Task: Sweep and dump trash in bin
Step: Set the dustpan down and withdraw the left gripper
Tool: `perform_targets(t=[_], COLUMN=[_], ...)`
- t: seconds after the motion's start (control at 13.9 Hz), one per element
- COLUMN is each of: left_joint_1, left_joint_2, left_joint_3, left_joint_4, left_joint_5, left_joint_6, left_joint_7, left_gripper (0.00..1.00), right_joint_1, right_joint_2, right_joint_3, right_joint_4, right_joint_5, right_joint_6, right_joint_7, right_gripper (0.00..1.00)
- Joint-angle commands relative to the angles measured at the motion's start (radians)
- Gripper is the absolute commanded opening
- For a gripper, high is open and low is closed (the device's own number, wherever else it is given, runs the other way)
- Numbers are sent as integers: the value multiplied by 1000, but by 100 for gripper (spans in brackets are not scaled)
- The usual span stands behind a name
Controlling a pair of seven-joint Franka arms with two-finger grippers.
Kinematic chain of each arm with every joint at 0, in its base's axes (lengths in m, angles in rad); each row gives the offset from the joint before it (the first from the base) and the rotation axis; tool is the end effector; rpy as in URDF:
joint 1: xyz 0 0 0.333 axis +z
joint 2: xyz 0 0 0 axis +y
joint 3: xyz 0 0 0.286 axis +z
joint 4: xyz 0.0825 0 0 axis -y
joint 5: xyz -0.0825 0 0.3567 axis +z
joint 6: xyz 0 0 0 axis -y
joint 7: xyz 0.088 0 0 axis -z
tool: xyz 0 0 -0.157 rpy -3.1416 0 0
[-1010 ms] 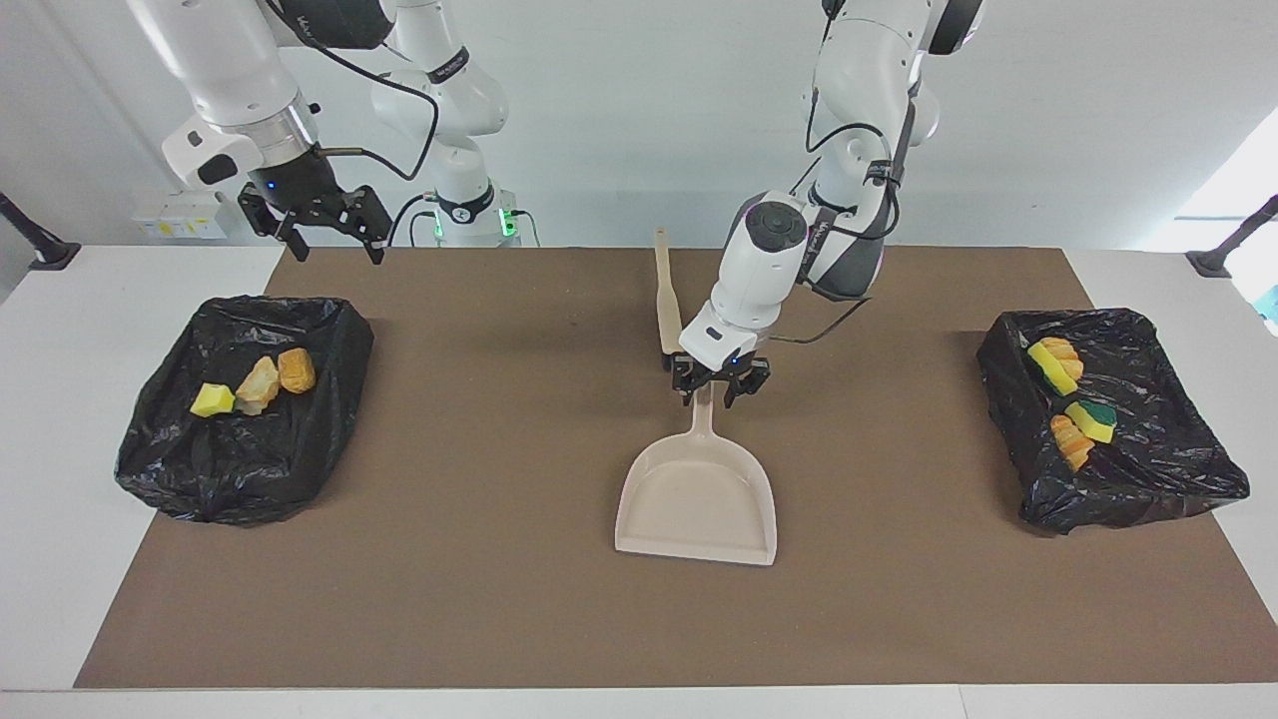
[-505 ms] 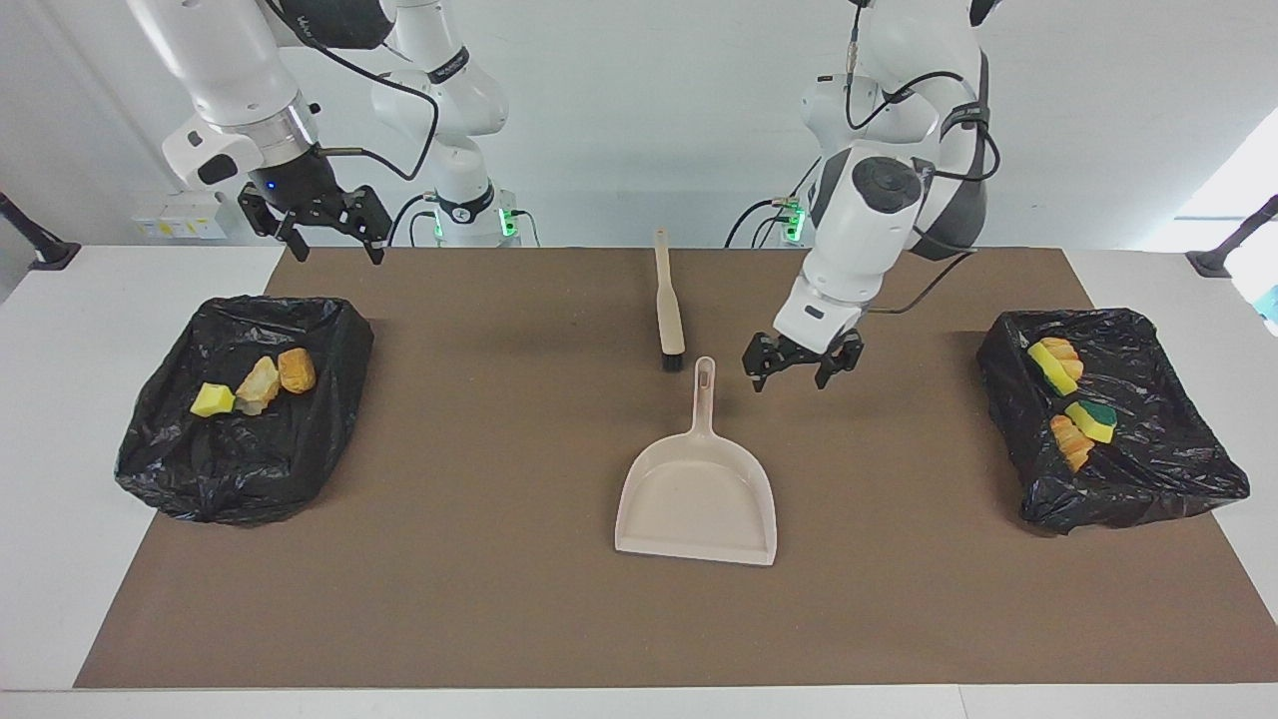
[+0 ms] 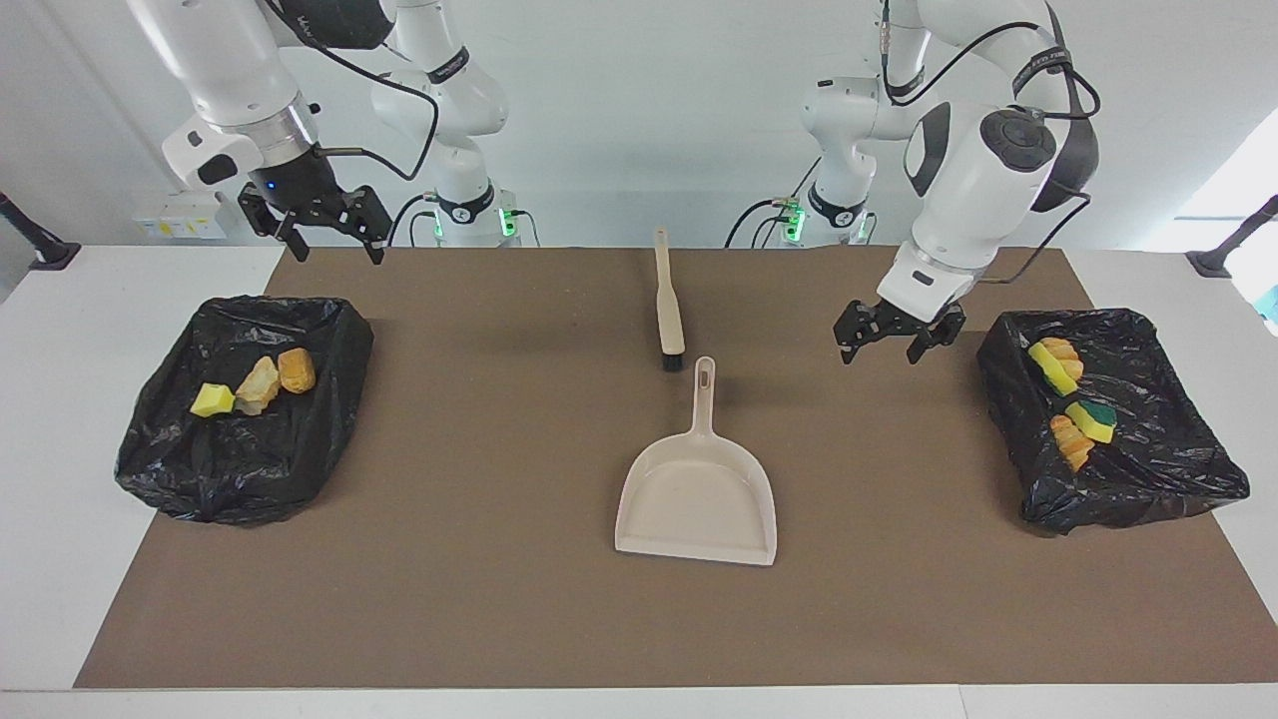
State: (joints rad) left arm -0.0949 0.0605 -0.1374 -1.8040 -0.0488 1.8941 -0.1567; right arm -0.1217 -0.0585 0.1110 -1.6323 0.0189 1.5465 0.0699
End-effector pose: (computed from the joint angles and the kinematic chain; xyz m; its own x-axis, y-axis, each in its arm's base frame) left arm 0.5414 -0.1331 0.4354 0.9980 -0.0598 0.0207 -0.0609 -0.9964 0.0589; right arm 0.5064 -0.0011 0.5452 0.9964 -0.0804 -0.0285 -0.0807 -0.9967 -0.0105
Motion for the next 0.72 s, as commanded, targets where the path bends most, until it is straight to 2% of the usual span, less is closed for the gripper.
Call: perform_targets(t=[0.0,0.36,0.58,0.65], left_joint_1=[59,132,156,158], left_joint_2=[-57,-116,-102,-103], left_joint_3=[-8,-8,-4,-2], left_joint_4=[-28,-8,107,124], left_joint_5=[-8,-5,6,44], left_joint_6=[-61,-133,-240,-271], left_joint_7=[83,89,83,86], left_gripper=[100,100,100,100], right_joint_1=[-10,-10,-10,-10], right_joint_2=[-20,-20,-20,-20], right_joint_3=[4,4,4,4], right_joint_4=[-18,-18,-18,-18], right_joint_5=[15,15,15,15], right_joint_6=[-9,-9,-9,-9], right_joint_7=[10,10,10,10], right_gripper=[100,100,100,100])
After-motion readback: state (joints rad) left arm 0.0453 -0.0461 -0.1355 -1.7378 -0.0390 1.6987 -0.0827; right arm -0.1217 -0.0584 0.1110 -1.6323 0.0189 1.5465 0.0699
